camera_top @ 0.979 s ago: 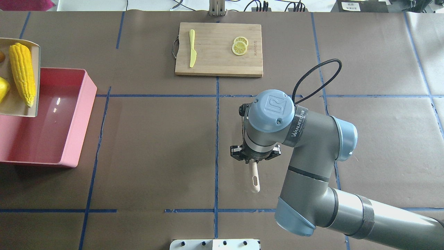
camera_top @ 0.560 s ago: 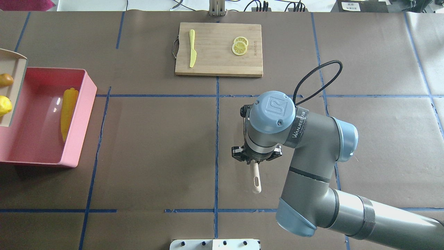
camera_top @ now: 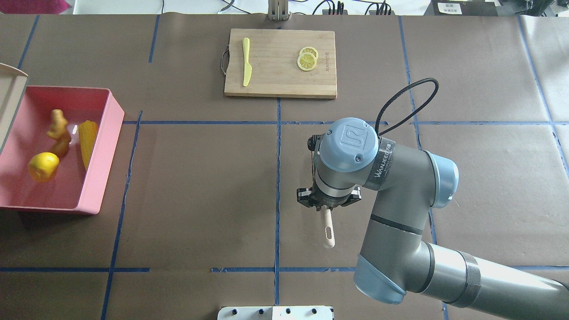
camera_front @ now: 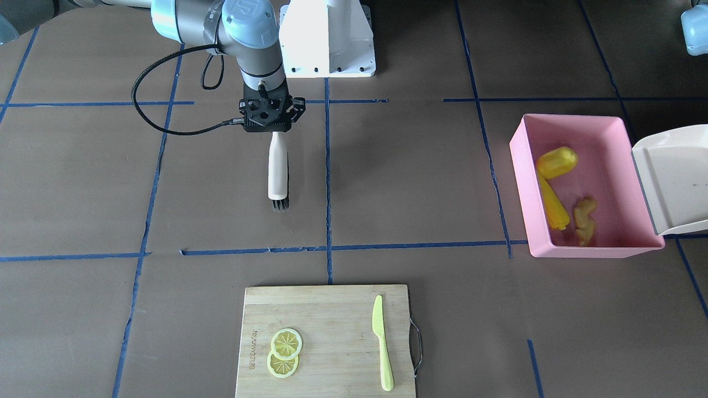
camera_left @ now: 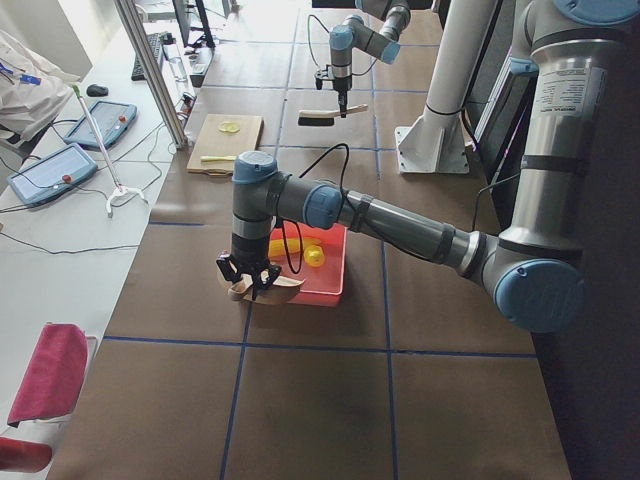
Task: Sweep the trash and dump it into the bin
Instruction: 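Tilt the dustpan with the left gripper to dump items into the bin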
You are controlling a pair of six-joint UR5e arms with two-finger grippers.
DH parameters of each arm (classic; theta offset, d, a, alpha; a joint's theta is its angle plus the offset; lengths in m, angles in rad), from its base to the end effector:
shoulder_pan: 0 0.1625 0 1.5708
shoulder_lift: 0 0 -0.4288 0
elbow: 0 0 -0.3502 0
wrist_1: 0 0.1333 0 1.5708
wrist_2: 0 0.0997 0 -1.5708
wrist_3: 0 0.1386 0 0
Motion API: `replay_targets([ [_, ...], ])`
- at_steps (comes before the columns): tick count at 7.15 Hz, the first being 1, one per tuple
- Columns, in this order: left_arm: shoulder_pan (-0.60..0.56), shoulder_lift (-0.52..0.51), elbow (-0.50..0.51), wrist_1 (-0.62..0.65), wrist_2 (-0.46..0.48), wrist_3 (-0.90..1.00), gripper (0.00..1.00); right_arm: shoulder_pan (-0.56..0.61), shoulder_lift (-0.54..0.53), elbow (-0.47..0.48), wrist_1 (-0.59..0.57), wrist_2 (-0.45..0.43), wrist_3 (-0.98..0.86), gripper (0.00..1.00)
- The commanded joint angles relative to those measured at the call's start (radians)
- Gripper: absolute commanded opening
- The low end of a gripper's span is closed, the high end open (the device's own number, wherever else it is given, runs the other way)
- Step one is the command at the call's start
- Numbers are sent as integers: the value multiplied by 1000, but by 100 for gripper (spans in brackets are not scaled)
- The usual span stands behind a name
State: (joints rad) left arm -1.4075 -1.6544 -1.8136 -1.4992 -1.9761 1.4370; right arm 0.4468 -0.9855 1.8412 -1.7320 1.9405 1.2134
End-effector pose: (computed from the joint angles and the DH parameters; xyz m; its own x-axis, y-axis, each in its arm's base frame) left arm 0.0030 -0.5023 0.5756 -0.0371 0.9793 0.1989 -0.9036 -0.1179 0.4118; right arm -0.5284 -0.3455 0.2910 0.7172 -0.0181 0.6967 0.0604 0.9975 -0.0362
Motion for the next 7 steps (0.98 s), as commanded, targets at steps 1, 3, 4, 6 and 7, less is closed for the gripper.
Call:
replay_targets([
  [1,-4,-34,2,40,-6,16,0,0,-1,7,0,-2,0,0],
  [3,-5,-48,8,73,-170,-62,0,-2,-1,7,2,-3,2,0],
  [4,-5,-47,2,62,-305,-163,0,-2,1,7,2,-3,2,0],
  [6,10,-76,-41,25,-366,-300,0,-2,1,7,2,-5,2,0],
  [7,69,-91,-55,-17,-380,-423,0,-2,2,10,2,-5,2,0],
])
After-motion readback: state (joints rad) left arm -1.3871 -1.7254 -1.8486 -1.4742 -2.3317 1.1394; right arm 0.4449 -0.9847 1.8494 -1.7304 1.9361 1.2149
